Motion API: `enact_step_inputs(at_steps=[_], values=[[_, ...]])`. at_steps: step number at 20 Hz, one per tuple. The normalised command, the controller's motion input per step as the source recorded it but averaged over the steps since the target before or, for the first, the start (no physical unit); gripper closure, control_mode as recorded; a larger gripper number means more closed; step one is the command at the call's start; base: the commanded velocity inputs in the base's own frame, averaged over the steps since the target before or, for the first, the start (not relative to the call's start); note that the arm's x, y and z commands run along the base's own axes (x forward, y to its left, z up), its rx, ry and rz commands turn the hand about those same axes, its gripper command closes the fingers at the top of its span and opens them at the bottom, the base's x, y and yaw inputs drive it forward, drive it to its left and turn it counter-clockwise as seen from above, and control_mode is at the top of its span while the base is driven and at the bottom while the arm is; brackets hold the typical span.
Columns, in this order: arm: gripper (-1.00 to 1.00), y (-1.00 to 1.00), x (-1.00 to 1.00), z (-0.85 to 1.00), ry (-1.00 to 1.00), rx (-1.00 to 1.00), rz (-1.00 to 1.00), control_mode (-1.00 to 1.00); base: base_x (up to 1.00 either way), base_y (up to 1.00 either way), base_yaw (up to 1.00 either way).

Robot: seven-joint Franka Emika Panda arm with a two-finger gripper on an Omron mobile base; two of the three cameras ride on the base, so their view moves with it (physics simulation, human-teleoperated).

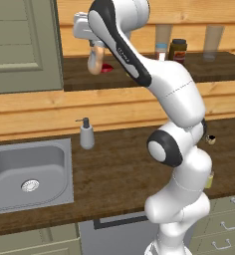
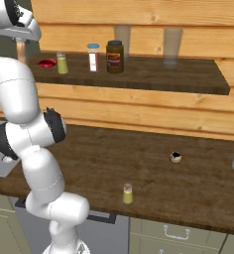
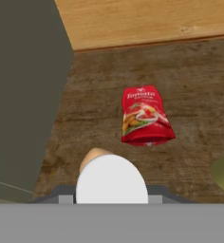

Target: Put the shaker and condiment bottle from the counter next to their counterparts in the cabinet.

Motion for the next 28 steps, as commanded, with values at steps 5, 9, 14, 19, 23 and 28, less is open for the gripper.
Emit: enact_step_inputs(at_steps=[5, 9, 14, 19, 23, 28], values=[[1.0, 0.0, 0.63, 0.0, 0.14, -0.02, 0.0, -1.0, 0.0, 0.0, 0.0], [1.0, 0.08, 0.1, 0.0, 0.03, 0.0, 0.0, -1.0, 0.0, 0.0, 0.0], [1.0, 0.29, 0.05, 0.0, 0.0, -0.01, 0.0, -1.0, 0.0, 0.0, 0.0], [1.0, 0.15, 0.24, 0.01, 0.0, -0.1, -0.01, -1.0, 0.0, 0.0, 0.0], [1.0, 0.01, 0.3, 0.1, 0.02, -0.17, 0.0, -1.0, 0.0, 0.0, 0.0], [1.0, 0.02, 0.03, 0.0, 0.0, -0.01, 0.0, -1.0, 0.0, 0.0, 0.0]])
